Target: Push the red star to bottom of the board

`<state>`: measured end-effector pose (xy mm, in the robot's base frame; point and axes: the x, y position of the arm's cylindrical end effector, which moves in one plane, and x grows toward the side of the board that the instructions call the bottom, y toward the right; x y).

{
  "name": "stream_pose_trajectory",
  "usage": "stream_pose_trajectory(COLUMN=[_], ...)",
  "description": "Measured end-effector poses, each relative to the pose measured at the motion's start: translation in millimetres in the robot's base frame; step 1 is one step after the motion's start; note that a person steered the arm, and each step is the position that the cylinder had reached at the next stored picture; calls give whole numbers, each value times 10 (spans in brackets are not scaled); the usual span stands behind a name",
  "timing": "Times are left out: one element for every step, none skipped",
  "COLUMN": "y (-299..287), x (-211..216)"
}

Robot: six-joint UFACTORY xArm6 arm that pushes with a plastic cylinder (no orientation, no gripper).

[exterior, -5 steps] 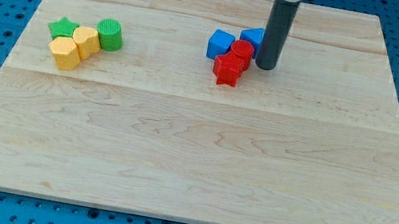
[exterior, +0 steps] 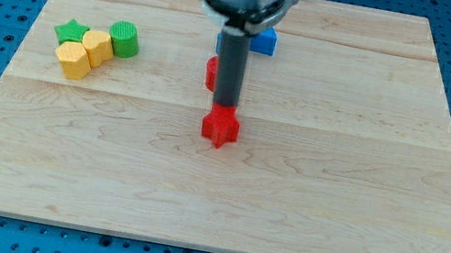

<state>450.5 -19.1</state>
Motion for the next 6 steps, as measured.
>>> stream_pose_trajectory(y=[190,339,193,242,193,-737], x=[168,353,732,1079,1346,1310])
